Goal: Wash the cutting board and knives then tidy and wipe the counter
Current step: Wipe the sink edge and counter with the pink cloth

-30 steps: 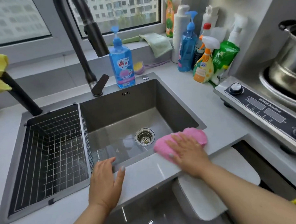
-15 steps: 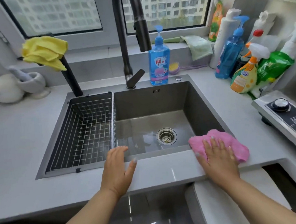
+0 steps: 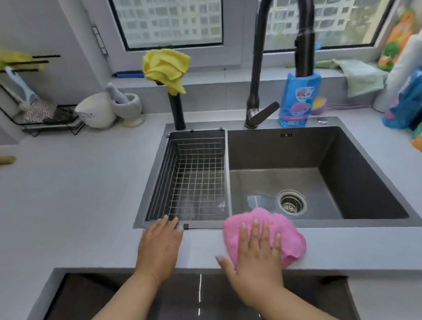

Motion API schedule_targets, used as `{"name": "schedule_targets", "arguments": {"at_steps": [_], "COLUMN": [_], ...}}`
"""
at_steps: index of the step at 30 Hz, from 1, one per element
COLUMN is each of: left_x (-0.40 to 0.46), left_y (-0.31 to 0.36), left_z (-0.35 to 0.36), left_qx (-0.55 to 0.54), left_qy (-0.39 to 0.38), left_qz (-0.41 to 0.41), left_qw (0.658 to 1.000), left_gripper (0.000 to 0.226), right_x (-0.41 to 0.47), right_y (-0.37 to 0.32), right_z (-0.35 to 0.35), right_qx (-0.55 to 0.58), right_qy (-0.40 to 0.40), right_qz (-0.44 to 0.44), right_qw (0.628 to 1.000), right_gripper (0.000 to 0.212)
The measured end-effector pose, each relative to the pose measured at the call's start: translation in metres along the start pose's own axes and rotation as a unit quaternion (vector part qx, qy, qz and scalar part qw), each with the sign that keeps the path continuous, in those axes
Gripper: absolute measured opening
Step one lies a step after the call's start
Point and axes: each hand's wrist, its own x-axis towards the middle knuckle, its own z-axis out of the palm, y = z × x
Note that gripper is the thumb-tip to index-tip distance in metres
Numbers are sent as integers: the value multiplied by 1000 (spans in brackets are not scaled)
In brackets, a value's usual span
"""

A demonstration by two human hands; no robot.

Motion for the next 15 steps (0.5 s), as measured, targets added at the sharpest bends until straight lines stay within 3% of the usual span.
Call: {"name": "schedule_targets", "arguments": {"at_steps": [2, 4, 7, 12, 15], "left_x": [2, 3, 4, 5, 5], "left_y": [-14, -29, -58, -112, -137], "left_z": [-6, -17, -33, -58, -78], "left_qx": [-108, -144, -87, -56, -13], "left_qy": [0, 9, 22, 1, 3], "left_qz": [-6, -8, -2, -42, -37], "left_qw": [994, 990, 996, 998, 999], "left_gripper": [55, 47, 66, 60, 88], "right_x": [-5, -10, -15, -6, 4], "right_y": [-32, -65, -116, -195, -224], "right_z": [5, 10, 19, 7, 3], "right_qx": [24, 39, 60, 21, 0], "right_qy": [-18, -34, -90, -86, -161], "right_qz": [4, -8, -44, -141, -192], "right_qw": [1000, 999, 993, 986, 968], "right_gripper": [94, 96, 98, 116, 113]}}
